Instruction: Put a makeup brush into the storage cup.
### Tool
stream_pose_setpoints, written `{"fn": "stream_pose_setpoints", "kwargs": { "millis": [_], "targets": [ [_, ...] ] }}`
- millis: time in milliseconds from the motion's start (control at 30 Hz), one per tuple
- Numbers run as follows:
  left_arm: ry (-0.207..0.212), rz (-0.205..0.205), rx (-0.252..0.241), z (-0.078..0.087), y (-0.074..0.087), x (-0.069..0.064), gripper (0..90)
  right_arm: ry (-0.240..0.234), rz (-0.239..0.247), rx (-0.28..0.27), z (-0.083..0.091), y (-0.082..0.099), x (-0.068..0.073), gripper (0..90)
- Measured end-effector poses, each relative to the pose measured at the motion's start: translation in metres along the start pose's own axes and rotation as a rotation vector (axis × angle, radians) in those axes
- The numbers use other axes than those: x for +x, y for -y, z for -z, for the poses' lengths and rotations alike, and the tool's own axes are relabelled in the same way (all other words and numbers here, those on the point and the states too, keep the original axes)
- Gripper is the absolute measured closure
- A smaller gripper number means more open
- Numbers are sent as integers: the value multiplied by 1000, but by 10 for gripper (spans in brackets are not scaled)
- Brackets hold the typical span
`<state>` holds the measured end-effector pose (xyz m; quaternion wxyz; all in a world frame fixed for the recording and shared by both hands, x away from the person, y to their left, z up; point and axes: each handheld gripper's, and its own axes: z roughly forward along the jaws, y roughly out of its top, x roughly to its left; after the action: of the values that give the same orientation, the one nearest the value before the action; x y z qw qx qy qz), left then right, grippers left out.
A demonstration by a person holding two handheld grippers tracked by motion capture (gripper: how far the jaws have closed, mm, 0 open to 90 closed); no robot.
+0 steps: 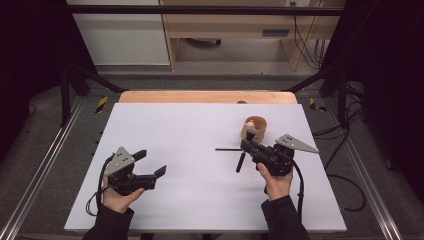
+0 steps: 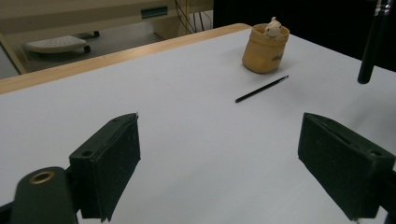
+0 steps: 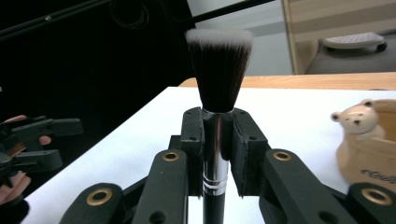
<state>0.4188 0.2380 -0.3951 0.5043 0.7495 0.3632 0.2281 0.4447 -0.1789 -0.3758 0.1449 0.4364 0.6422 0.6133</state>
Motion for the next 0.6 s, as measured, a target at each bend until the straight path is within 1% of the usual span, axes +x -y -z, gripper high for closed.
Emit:
{"fn": "stream_pose_setpoints", "kwargs": {
  "millis": [100,267,333,433,500,600],
  "targets": [
    [-17,-1,1,5,4,6,116,7,7,-4,1,-2,-2,771],
    [-25,9,-3,13,10,16,116,20,28,-13,2,-5,-4,771],
    [-32,7,-3,15,12,19,113,25,38,-18,2,-7,-4,771],
    [-39,8,-1,18,15,23,112,33,41,-23,2,-10,-6,771],
    [-47,14,-2,20,17,26,112,36,45,-34,2,-12,-9,771],
    [-55,21,0,21,19,29,112,46,51,-35,1,-16,-11,771]
  ]
}}
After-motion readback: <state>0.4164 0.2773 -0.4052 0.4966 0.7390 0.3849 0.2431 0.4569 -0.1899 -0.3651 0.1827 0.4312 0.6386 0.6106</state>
